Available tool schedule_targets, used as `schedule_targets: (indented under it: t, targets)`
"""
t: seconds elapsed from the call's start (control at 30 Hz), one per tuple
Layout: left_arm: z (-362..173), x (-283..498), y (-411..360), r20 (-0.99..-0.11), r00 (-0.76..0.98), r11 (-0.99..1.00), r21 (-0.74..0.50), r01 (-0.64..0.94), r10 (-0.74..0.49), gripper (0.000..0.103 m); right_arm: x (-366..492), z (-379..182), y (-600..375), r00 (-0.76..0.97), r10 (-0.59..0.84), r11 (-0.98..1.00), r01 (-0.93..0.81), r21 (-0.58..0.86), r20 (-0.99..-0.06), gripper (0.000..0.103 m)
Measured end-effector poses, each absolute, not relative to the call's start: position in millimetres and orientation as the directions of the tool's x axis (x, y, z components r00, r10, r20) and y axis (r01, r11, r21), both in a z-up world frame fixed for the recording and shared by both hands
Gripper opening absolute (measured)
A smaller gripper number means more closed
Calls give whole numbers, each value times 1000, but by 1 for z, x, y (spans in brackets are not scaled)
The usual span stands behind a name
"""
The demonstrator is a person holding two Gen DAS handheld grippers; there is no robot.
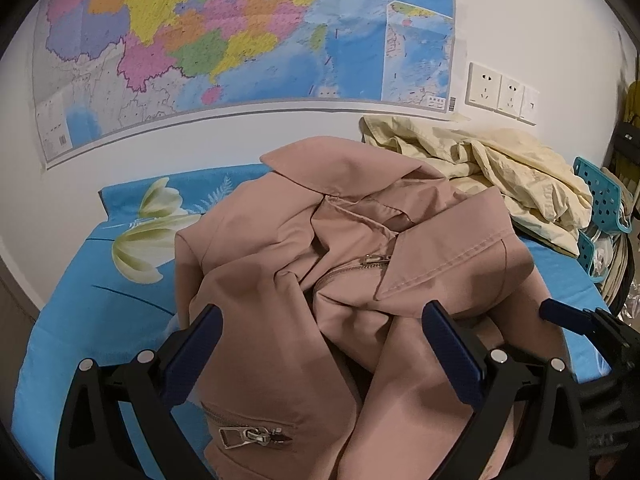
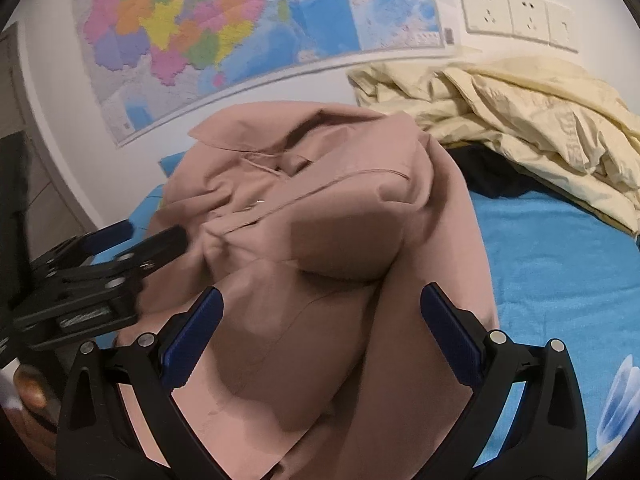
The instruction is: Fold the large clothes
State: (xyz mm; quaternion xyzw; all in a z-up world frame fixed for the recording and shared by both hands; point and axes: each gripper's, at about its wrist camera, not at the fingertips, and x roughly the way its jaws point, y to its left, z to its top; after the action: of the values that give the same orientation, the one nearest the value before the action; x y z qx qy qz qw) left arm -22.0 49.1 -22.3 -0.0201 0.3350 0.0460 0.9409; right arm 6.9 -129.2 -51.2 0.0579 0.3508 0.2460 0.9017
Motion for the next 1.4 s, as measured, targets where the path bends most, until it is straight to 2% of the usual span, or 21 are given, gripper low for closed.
schedule_targets:
  t: [0.13,0.3,0.33,0.4,0.47,0.6,0.63,0.73,0.83,0.9,0.93,1.0,1.03,1.07,1.17,1.23,1.27,1.3,1.33,1.37,1.4]
  targets:
    - [-23,-20,53,-636,768,994,-7,-105,76,96,30,-62,-128,583,523,851,-394,346,-622,98]
    - [-24,-17,62,-639,763,992,-4,-127,95,96,45,-66,-115,556,534,842,-420,339,-637,97]
    - [-24,-17,63,-640,762,992,-2,-130,98,96,48,-68,-112,542,538,838,-426,340,-645,94]
    - [-24,-16,64,-638,762,991,9,-135,110,96,50,-71,-106,529,537,834,-447,322,-657,78]
    - [-25,-15,66,-641,759,991,11,-135,111,96,49,-74,-103,532,512,844,-458,279,-674,40]
    - [-27,-12,68,-646,755,991,12,-135,111,96,45,-65,-120,545,528,835,-471,283,-651,12]
    - [-27,-12,69,-647,755,991,12,-134,110,96,42,-57,-129,557,532,834,-474,282,-637,1]
    - [-27,-9,72,-649,753,991,14,-131,109,96,41,-30,-157,626,499,858,-452,243,-599,1]
    - [-26,-8,75,-647,755,993,18,-120,104,96,55,-6,-197,647,518,854,-420,306,-560,1]
    - [-25,-4,77,-651,753,994,17,-111,95,96,65,-1,-209,637,517,856,-394,335,-571,2]
    - [-25,-3,79,-652,752,994,15,-110,93,96,67,-2,-206,620,528,849,-404,340,-581,6]
    - [-26,-1,82,-654,751,994,12,-111,92,96,59,-9,-194,569,581,812,-453,369,-582,27]
    - [-26,-1,84,-653,752,993,13,-115,96,96,51,-13,-188,545,612,789,-473,392,-573,62]
    - [-27,-1,87,-653,751,993,13,-119,99,96,45,-17,-181,533,629,775,-488,402,-566,85]
    - [-28,-1,94,-655,748,992,15,-124,103,96,18,-37,-149,453,673,726,-558,403,-584,90]
    - [-29,-1,98,-657,746,992,23,-127,111,96,11,-53,-128,414,646,736,-560,380,-641,96]
    - [-29,0,101,-658,744,991,27,-132,116,96,10,-61,-120,403,631,743,-559,367,-663,91]
    - [-29,1,102,-660,742,991,28,-134,119,96,9,-71,-109,384,602,751,-571,333,-700,80]
    - [-30,1,104,-661,740,990,31,-138,123,96,9,-78,-101,374,580,753,-586,301,-723,32]
    - [-29,1,106,-660,741,989,33,-142,128,96,9,-82,-100,358,576,747,-595,296,-735,3]
    - [-29,2,109,-656,743,989,36,-143,131,96,11,-79,-103,345,581,740,-602,302,-737,2]
